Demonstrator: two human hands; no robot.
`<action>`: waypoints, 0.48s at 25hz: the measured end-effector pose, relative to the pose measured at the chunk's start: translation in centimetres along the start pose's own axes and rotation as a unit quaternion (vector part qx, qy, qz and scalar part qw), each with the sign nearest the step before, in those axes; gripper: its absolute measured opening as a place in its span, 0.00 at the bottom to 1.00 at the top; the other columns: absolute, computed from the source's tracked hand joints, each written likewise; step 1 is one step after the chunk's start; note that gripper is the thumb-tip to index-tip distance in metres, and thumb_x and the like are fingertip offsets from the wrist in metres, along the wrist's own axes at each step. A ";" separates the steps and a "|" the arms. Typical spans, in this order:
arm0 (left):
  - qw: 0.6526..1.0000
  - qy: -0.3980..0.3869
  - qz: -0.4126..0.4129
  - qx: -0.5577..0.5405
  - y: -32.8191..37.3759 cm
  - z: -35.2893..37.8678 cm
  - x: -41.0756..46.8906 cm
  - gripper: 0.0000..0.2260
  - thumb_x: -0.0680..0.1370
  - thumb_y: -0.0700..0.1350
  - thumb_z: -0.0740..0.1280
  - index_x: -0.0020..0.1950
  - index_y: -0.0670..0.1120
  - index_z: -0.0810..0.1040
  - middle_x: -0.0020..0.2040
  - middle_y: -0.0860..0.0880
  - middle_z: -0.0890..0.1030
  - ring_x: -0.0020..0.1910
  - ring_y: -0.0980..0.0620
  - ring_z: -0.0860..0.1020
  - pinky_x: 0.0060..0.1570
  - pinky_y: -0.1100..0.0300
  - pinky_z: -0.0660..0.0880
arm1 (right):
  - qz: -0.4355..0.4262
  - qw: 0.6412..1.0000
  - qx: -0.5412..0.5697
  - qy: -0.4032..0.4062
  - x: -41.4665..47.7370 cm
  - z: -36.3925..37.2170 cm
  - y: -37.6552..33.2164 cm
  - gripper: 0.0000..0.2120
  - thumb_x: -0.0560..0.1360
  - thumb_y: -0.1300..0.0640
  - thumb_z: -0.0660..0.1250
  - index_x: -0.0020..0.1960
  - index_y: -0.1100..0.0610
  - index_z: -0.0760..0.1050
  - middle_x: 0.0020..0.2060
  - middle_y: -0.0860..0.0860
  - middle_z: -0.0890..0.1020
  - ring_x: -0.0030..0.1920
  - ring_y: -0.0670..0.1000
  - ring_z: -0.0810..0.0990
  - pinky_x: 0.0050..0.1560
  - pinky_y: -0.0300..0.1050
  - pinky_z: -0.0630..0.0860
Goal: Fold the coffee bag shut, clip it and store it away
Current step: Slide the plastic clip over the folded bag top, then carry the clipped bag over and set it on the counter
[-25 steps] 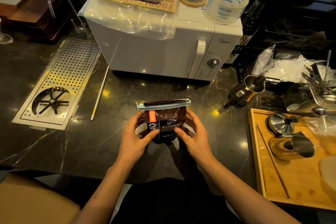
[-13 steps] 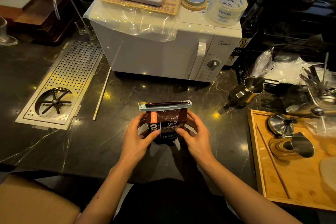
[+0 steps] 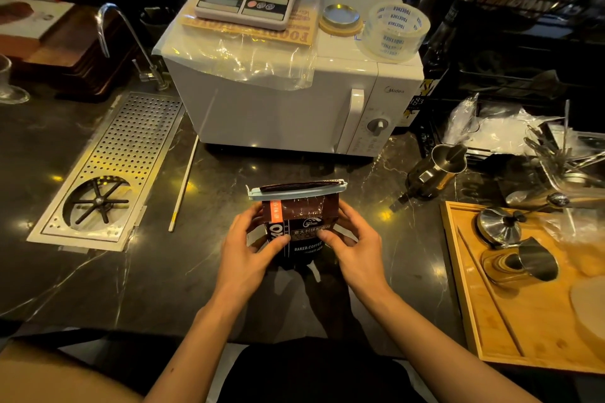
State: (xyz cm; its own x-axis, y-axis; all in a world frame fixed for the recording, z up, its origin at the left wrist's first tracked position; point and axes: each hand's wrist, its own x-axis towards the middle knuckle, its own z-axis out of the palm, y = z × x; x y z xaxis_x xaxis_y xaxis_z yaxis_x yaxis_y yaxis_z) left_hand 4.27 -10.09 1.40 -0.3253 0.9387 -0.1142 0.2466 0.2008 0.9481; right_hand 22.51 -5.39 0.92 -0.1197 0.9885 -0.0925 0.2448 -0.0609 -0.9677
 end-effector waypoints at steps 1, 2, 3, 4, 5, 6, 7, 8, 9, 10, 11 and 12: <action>1.000 -0.001 0.009 0.003 0.6 -0.3 0.2 0.29 0.71 0.43 0.75 0.69 0.53 0.67 0.59 0.63 0.72 0.62 0.61 0.71 0.52 0.71 0.72 | -0.006 1.000 0.001 0.006 0.1 0.0 -0.5 0.29 0.72 0.62 0.73 0.63 0.35 0.70 0.60 0.42 0.80 0.62 0.41 0.78 0.63 0.51 0.77; 1.000 -0.001 0.021 0.009 1.2 -0.6 0.6 0.29 0.71 0.43 0.75 0.69 0.53 0.68 0.58 0.63 0.72 0.61 0.62 0.72 0.55 0.68 0.72 | -0.013 1.000 0.001 0.013 0.4 0.0 -1.1 0.29 0.73 0.62 0.73 0.64 0.35 0.70 0.60 0.43 0.80 0.62 0.42 0.78 0.63 0.51 0.77; 0.999 -0.003 0.033 0.013 1.8 -0.9 1.1 0.28 0.71 0.43 0.75 0.69 0.52 0.68 0.59 0.61 0.73 0.60 0.62 0.72 0.57 0.65 0.72 | -0.022 1.000 0.001 0.019 0.6 0.1 -1.7 0.29 0.73 0.62 0.73 0.65 0.37 0.70 0.60 0.43 0.80 0.61 0.42 0.78 0.63 0.50 0.77; 0.999 -0.005 0.046 0.014 2.4 -1.2 1.6 0.28 0.71 0.43 0.75 0.69 0.51 0.69 0.61 0.58 0.74 0.61 0.61 0.73 0.59 0.62 0.73 | -0.033 0.999 -0.001 0.025 0.9 0.2 -2.3 0.29 0.73 0.62 0.73 0.66 0.40 0.70 0.60 0.44 0.80 0.61 0.42 0.78 0.62 0.48 0.78; 0.998 -0.007 0.059 0.011 3.1 -1.6 2.0 0.28 0.71 0.43 0.75 0.69 0.51 0.69 0.61 0.57 0.74 0.61 0.62 0.73 0.59 0.63 0.73 | -0.042 0.999 0.000 0.033 1.1 0.4 -2.9 0.28 0.73 0.62 0.73 0.68 0.43 0.70 0.60 0.45 0.80 0.61 0.42 0.79 0.62 0.46 0.78; 0.997 -0.009 0.071 0.009 3.8 -2.0 2.4 0.28 0.71 0.43 0.75 0.69 0.51 0.69 0.61 0.58 0.74 0.60 0.66 0.73 0.56 0.67 0.74 | -0.049 0.998 0.003 0.044 1.4 0.5 -3.6 0.28 0.73 0.63 0.73 0.69 0.46 0.70 0.60 0.46 0.80 0.61 0.42 0.79 0.61 0.44 0.78; 0.996 -0.012 0.084 0.009 4.6 -2.5 2.9 0.28 0.71 0.43 0.75 0.69 0.52 0.69 0.60 0.59 0.74 0.59 0.69 0.72 0.53 0.72 0.74 | -0.056 0.997 0.008 0.056 1.6 0.6 -4.4 0.29 0.72 0.63 0.73 0.70 0.49 0.70 0.60 0.46 0.80 0.60 0.42 0.79 0.60 0.41 0.78; 0.995 -0.016 0.095 0.009 5.2 -2.9 3.3 0.28 0.71 0.43 0.75 0.69 0.51 0.69 0.60 0.59 0.73 0.59 0.71 0.72 0.51 0.76 0.73 | -0.064 0.996 0.011 0.067 1.7 0.7 -5.1 0.29 0.72 0.63 0.73 0.70 0.50 0.70 0.59 0.46 0.80 0.60 0.41 0.79 0.58 0.37 0.78; 0.994 -0.021 0.106 0.006 5.8 -3.2 3.7 0.28 0.72 0.43 0.75 0.70 0.50 0.70 0.61 0.58 0.74 0.60 0.69 0.72 0.52 0.77 0.72 | -0.071 0.994 0.013 0.078 1.8 0.8 -5.8 0.29 0.72 0.64 0.73 0.70 0.51 0.70 0.58 0.45 0.80 0.59 0.40 0.79 0.56 0.34 0.77; 0.993 -0.026 0.115 0.001 6.2 -3.5 4.1 0.28 0.72 0.43 0.75 0.71 0.48 0.70 0.62 0.56 0.74 0.61 0.66 0.73 0.53 0.77 0.72 | -0.076 0.993 0.015 0.087 1.9 0.8 -6.6 0.28 0.72 0.64 0.73 0.70 0.51 0.70 0.58 0.44 0.80 0.59 0.40 0.79 0.54 0.32 0.77; 0.992 -0.032 0.124 -0.007 6.7 -3.8 4.4 0.29 0.72 0.44 0.74 0.71 0.48 0.70 0.63 0.54 0.75 0.62 0.63 0.74 0.55 0.75 0.73 | -0.079 0.992 0.017 0.098 1.9 0.8 -7.3 0.28 0.72 0.64 0.73 0.69 0.50 0.71 0.57 0.42 0.81 0.58 0.39 0.79 0.54 0.31 0.76; 0.990 -0.039 0.132 -0.015 7.2 -4.1 4.7 0.29 0.72 0.44 0.74 0.72 0.48 0.70 0.63 0.53 0.75 0.63 0.61 0.75 0.56 0.72 0.74 | -0.083 0.990 0.018 0.112 1.9 0.8 -8.0 0.28 0.72 0.65 0.73 0.68 0.49 0.71 0.56 0.40 0.80 0.57 0.38 0.80 0.53 0.30 0.76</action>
State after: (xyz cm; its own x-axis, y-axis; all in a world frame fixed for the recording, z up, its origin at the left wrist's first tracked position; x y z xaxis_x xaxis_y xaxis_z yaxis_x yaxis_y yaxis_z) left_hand 0.80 -5.35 8.93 -0.1811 0.9765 0.1166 0.2851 -0.0613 0.9565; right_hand 19.52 -3.17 8.28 0.0624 0.9909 0.1195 0.2044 0.1045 -0.9733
